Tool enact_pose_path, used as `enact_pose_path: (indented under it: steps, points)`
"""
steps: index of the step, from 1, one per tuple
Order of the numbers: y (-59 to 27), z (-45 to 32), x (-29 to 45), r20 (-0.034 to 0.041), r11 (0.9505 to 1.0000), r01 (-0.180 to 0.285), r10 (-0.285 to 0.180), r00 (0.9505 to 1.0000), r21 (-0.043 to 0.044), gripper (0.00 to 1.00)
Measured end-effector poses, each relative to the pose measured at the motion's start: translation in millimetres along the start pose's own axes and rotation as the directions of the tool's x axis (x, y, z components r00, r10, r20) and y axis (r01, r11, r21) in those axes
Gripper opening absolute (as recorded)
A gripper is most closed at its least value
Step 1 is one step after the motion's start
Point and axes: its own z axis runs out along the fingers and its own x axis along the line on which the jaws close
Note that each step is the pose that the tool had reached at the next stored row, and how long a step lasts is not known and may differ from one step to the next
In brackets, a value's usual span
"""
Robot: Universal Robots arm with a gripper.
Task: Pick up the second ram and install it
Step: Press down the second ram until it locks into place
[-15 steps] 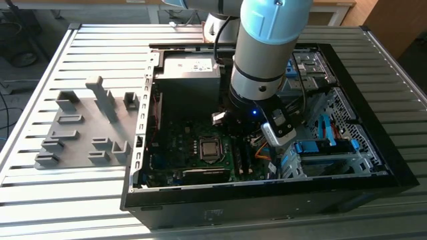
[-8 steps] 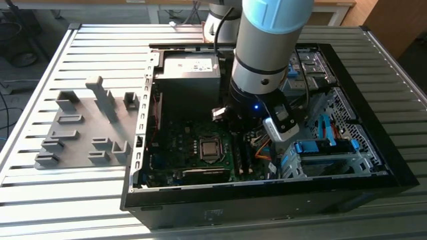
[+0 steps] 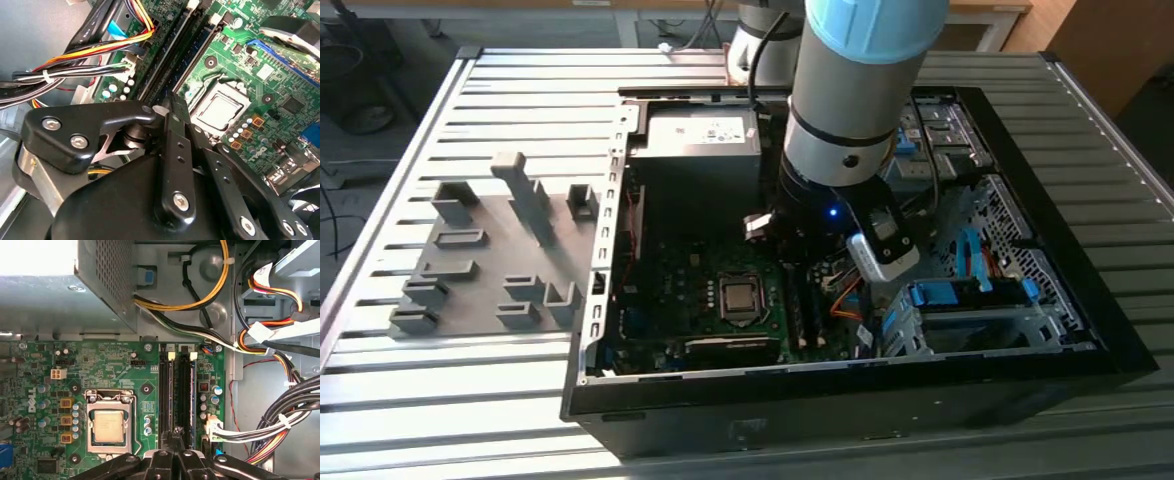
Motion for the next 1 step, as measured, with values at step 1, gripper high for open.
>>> enact_pose_path:
  steps: [1]
  points:
    - [0.0,0.0,0.0,0.0,1.0,0.0,0.0,1.0,0.0,0.11]
